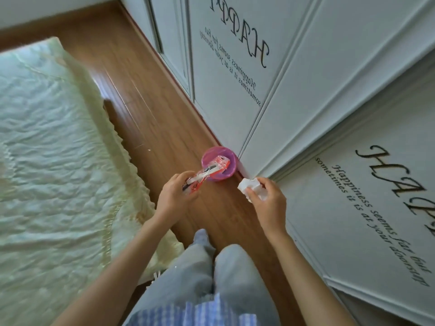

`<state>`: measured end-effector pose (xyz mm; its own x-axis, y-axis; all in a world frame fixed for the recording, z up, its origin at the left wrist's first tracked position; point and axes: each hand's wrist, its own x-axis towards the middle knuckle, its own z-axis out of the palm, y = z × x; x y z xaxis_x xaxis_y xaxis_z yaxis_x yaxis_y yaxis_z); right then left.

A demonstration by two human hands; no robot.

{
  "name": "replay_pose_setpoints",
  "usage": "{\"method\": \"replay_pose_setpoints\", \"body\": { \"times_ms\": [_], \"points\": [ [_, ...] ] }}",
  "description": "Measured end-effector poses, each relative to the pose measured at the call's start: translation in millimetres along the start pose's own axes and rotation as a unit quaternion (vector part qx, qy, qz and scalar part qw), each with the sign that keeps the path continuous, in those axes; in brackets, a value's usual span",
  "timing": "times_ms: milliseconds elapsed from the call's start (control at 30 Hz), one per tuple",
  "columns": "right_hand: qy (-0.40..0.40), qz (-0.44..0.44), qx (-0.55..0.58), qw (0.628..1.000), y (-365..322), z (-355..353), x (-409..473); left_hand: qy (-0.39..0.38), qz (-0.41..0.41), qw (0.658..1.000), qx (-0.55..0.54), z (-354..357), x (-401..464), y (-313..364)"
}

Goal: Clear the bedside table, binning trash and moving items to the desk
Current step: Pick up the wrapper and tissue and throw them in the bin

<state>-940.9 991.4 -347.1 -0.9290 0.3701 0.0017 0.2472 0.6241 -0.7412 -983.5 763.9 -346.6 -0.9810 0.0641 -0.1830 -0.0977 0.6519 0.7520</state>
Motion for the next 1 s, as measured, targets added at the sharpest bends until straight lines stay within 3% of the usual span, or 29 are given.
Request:
{"method": "replay_pose_setpoints", "body": {
  "times_ms": [533, 767, 1000],
  "points": [
    [-0.179, 0.000, -0.065, 0.982, 40, 93, 203, -0.002, -0.165, 0.986, -0.007, 75, 182, -23],
    [-0.239, -0.008, -0.091, 0.967, 107, 162, 244, -0.048, -0.221, 0.974, 0.034, 148, 247, -84],
    [-0.235, 0.020, -0.098, 0.967, 191, 232, 255, -0.086, -0.255, 0.962, 0.054, 241, 299, -181]
  ]
}}
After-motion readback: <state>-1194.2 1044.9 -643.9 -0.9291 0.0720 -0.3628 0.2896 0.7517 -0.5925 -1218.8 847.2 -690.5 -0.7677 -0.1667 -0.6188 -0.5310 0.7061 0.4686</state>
